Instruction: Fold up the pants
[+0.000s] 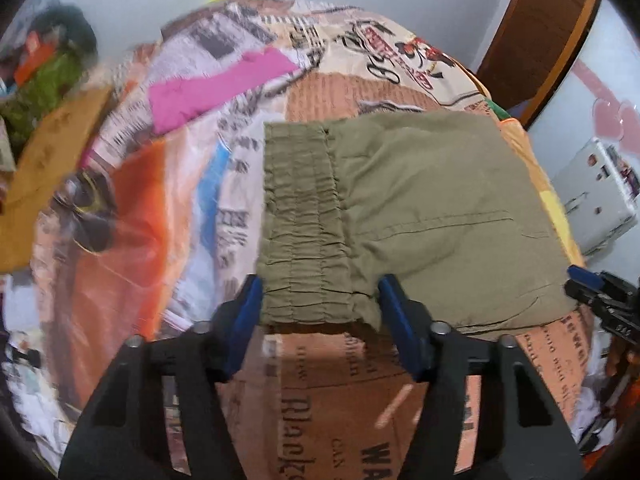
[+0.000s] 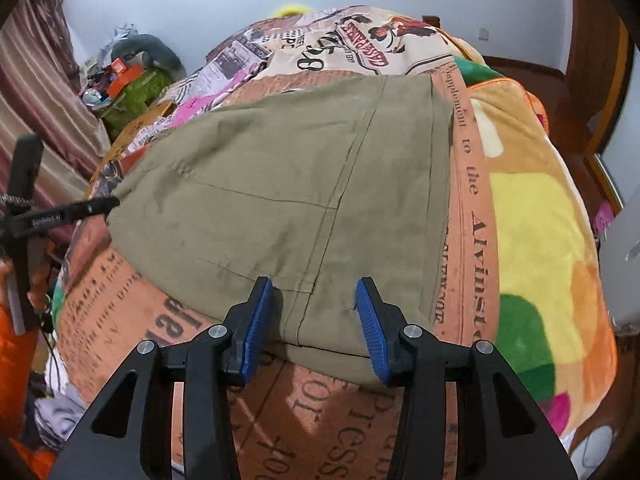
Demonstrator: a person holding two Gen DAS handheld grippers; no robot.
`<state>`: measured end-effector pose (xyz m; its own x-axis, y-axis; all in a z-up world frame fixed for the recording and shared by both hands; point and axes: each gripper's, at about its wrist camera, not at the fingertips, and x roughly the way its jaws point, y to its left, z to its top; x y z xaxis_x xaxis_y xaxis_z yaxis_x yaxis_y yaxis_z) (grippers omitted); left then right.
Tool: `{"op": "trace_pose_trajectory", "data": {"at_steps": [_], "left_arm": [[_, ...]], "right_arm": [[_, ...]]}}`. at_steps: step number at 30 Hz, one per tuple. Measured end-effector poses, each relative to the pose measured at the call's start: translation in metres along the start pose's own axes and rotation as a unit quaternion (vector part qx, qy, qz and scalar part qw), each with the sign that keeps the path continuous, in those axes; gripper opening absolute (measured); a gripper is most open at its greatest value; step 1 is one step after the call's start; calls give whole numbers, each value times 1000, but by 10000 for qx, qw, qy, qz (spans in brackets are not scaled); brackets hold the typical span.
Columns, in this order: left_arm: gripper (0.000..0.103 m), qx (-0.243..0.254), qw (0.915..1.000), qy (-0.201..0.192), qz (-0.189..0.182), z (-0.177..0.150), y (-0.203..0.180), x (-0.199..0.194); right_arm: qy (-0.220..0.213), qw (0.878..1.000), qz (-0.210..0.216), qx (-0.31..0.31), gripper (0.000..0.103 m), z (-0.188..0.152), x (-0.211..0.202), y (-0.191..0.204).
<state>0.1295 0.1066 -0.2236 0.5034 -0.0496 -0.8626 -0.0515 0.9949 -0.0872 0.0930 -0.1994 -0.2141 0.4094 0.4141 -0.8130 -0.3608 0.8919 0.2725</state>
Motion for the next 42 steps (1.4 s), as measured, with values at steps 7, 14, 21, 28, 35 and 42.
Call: {"op": "trace_pose_trajectory", "data": {"at_steps": [7,14,21,28,35,42], "left_arm": [[52,308,9993,-101,210,2,-1,-5],[57,0,9998,-60,169,-16,3,17],[60,-184,9998,68,62,-6,9,9],[62,-193,9995,-239,-49,23,9,-16],[66,-2,9986,-531,18,69,1,-19],[67,-30,9986,-523,80,107,3,3]], "right_arm": [[105,9998,-39,-143,40,2,-4,1],[-2,10000,-4,15,40,-8,-8,-7],[79,9998,-137,-75,40,-1,-9,-3],[-166,9996,-208,-121,40,15,-21,-5],[-588,9977,-313,-132,47,49,-30,-20],[-805,9957,-409,-197,47,87,-21,-38]]}}
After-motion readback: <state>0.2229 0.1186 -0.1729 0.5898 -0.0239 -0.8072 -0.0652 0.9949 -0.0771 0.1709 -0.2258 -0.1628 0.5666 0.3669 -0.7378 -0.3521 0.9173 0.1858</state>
